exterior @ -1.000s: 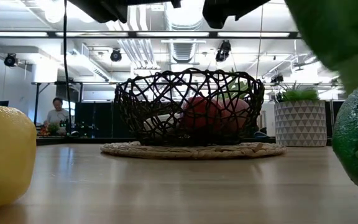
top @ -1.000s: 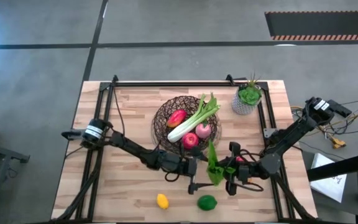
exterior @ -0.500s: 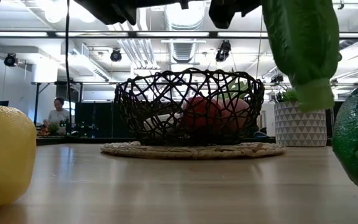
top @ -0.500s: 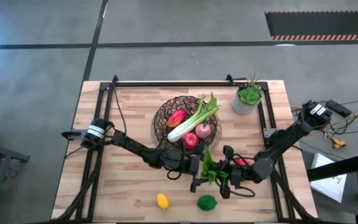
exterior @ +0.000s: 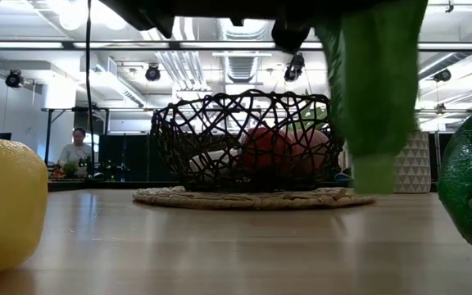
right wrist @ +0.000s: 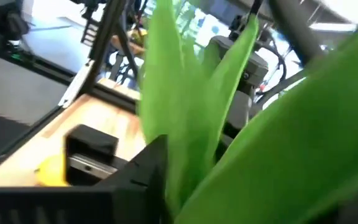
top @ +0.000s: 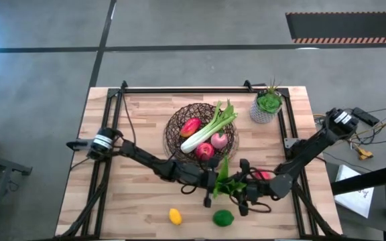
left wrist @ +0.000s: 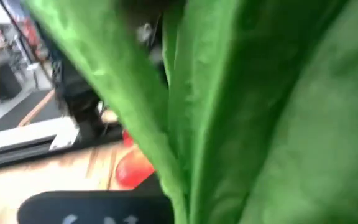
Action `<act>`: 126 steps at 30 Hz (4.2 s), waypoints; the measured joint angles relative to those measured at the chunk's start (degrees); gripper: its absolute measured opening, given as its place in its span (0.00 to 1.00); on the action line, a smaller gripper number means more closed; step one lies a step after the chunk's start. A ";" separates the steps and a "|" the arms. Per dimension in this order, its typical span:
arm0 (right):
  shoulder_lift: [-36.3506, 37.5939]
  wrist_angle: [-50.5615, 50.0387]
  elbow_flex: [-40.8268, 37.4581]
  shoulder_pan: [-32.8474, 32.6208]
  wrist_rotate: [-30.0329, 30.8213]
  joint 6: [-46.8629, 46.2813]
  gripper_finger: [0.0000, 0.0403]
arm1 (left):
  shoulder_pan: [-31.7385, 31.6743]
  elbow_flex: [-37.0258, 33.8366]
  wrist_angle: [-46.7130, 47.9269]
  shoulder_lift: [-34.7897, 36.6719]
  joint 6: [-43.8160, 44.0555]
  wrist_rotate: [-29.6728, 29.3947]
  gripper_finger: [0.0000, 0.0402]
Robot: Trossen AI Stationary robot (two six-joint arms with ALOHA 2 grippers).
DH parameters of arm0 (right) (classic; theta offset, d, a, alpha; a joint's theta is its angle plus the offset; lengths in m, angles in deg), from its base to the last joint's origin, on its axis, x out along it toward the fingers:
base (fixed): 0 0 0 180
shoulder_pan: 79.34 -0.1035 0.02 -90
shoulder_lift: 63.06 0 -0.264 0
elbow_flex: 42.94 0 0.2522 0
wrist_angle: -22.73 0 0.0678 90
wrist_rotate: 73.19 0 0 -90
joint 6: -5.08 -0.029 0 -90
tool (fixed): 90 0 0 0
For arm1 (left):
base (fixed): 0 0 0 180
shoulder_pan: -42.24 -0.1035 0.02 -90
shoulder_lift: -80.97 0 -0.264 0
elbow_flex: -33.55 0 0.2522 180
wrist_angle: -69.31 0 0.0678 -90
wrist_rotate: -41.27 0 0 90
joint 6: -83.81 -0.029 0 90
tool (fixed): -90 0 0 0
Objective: Build produce basket
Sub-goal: Put the green leaf lettuce into the black mesh basket, then put the yellow lemon into the black mesh basket
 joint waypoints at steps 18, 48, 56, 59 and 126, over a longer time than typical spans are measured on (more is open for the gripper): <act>13.24 -13.39 1.32 -19.51 11.36 -1.71 0.41 | 2.89 0.19 29.55 21.85 0.55 -23.51 0.08; 2.99 -13.85 -0.28 -20.51 18.56 -12.04 0.26 | -24.57 -6.04 37.95 18.69 12.09 -20.08 0.08; 2.99 -14.00 -0.30 -20.51 18.54 -13.28 0.24 | -26.78 -5.62 38.25 15.17 18.73 -12.46 0.08; 2.99 -14.14 -0.47 -20.51 18.54 -13.81 0.23 | -27.49 -5.53 38.29 14.54 19.98 -11.63 0.08; 2.92 -24.56 -0.65 -20.64 18.56 -25.51 0.15 | -20.08 -9.14 37.31 28.43 10.92 -20.51 0.38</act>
